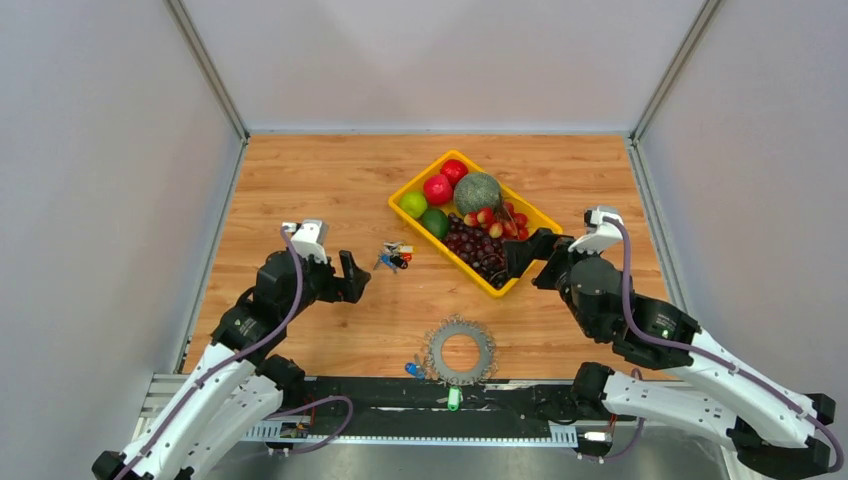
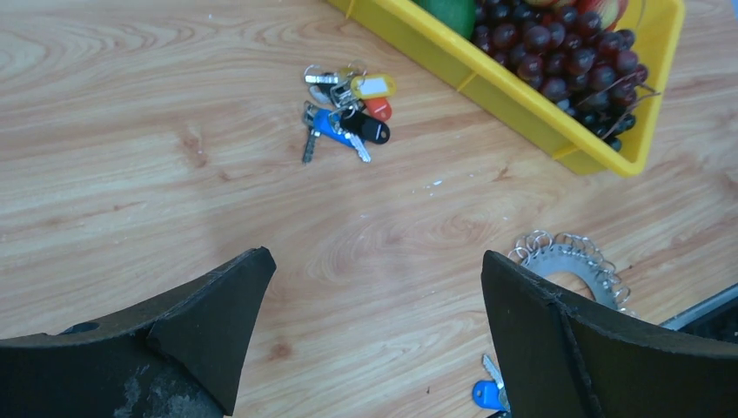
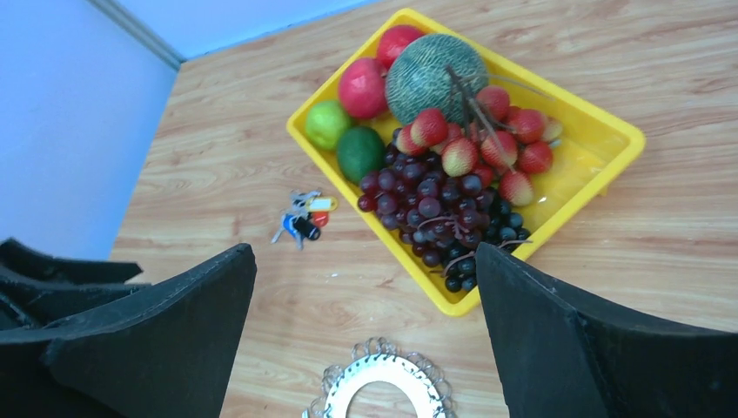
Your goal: Remove the keys from the keyring
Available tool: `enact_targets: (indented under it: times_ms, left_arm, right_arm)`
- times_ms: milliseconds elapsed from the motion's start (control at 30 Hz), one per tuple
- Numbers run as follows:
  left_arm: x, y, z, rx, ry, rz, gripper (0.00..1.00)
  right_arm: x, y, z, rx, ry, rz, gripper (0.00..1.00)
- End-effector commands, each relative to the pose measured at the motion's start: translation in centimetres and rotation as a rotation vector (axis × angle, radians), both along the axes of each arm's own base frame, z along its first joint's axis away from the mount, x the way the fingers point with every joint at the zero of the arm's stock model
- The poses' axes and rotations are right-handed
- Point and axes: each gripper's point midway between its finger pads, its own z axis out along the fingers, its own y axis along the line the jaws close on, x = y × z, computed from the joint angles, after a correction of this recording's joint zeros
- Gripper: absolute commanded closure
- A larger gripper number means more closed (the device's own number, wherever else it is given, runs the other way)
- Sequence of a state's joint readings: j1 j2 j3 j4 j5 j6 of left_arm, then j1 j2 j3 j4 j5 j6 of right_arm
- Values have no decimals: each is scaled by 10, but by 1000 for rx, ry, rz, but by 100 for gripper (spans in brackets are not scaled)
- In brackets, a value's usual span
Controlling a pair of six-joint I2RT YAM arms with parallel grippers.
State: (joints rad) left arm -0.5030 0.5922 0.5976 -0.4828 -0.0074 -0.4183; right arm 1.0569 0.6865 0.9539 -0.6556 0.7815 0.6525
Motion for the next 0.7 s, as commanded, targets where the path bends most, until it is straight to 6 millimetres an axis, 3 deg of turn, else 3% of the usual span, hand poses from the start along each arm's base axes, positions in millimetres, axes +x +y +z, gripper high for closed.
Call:
enact_targets:
  times_ms: [0,300,467,667]
  left_arm:
    - [2,1,23,-59,-91,20,0]
    - [2,6,10,-33,-2,72,0]
    - [-3,3,-4,-31,106,82,0]
    - [-1,8,12,-5,48,75,0]
  right_arm:
    - [-14,22,-11,17,44,148,0]
    - [-32,28,-47,42,116,236,1]
    - [-39,49,-78,-57,198,337,17]
    - [-56,99,-129,-182,313,599,41]
